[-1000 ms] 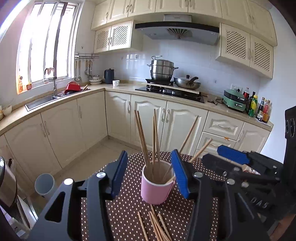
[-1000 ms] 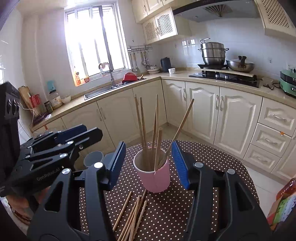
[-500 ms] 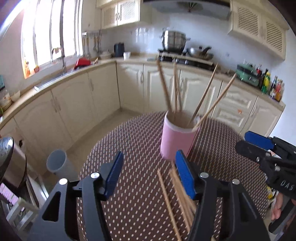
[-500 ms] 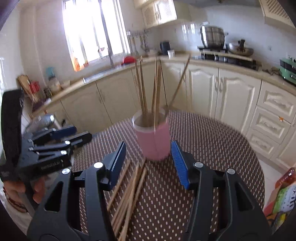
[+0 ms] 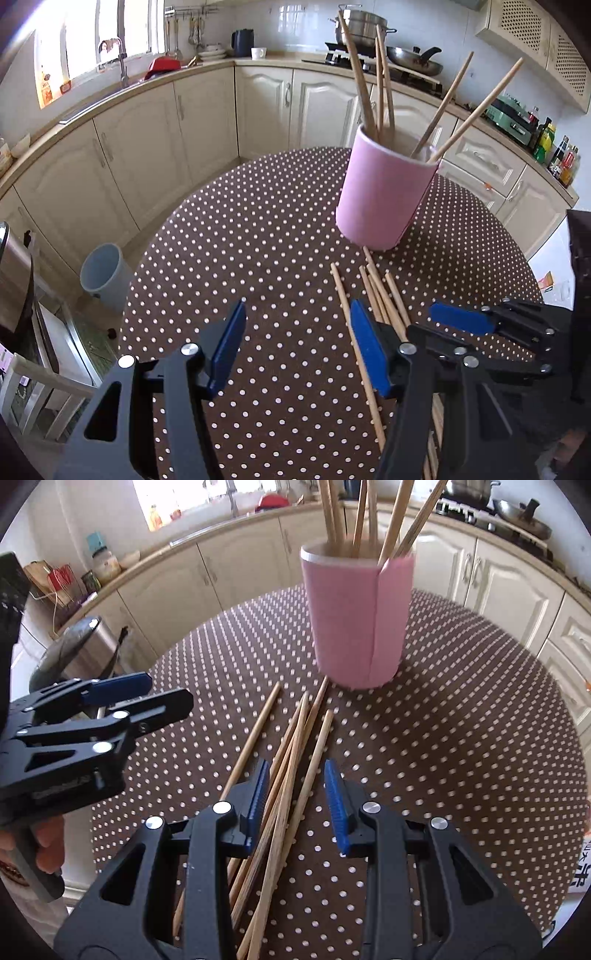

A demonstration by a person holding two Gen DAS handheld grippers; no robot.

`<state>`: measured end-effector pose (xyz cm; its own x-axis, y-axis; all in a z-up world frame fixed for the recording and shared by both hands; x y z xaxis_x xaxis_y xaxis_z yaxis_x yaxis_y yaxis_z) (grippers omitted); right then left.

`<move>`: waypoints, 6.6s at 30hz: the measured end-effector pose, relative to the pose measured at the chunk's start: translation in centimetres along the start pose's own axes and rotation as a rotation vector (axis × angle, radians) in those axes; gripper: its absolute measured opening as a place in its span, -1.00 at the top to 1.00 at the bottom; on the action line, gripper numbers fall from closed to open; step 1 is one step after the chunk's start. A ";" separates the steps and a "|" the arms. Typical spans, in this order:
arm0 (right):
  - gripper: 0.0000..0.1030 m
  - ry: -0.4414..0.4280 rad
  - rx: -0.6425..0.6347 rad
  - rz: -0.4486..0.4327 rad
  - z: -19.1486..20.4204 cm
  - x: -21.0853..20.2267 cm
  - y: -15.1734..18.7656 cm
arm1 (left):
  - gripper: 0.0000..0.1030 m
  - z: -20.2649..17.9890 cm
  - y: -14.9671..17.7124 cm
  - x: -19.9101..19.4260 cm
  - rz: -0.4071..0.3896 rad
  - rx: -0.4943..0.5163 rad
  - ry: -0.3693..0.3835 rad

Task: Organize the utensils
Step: 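Move both open tools back down to the loose chopsticks, then close the left tool on a chopstick while the right tool grasps another chopstick, then raise the left tool's chopstick upright over the pink cup while the right tool carries its chopstick there, then open the left tool dropping its chopstick into the cup while the right tool releases its own, then move both tools back down over the remaining chopsticks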

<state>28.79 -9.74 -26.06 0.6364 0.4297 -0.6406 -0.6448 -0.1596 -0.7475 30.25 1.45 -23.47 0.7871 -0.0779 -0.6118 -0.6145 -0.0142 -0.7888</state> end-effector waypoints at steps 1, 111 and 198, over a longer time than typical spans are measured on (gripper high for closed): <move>0.45 0.000 0.001 0.010 0.0 0.4 0.3 | -0.13 0.0 0.2 0.2 0.006 0.000 0.003; 0.88 0.041 -0.023 -0.571 -2.8 -12.0 -22.5 | 0.89 -4.7 -22.6 -3.2 -0.544 -0.139 0.129; 0.86 0.039 0.125 -0.224 -2.8 -7.3 0.0 | 0.41 -4.4 3.5 0.9 0.121 -0.044 0.156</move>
<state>25.29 -15.36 -21.85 0.7835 0.4067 -0.4698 -0.5318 0.0477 -0.8455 28.58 -3.02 -26.47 0.6914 -0.2356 -0.6829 -0.7088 -0.0383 -0.7044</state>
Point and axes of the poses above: each gripper's, at about its wrist camera, not at the fingertips, and x roughly the way its jaws point, z to its left, y to its underside, the point moved 9 cm from there along x, roughly the way its jaws point, and after that the axes turned 14 degrees about -z, right-handed, at the moved point
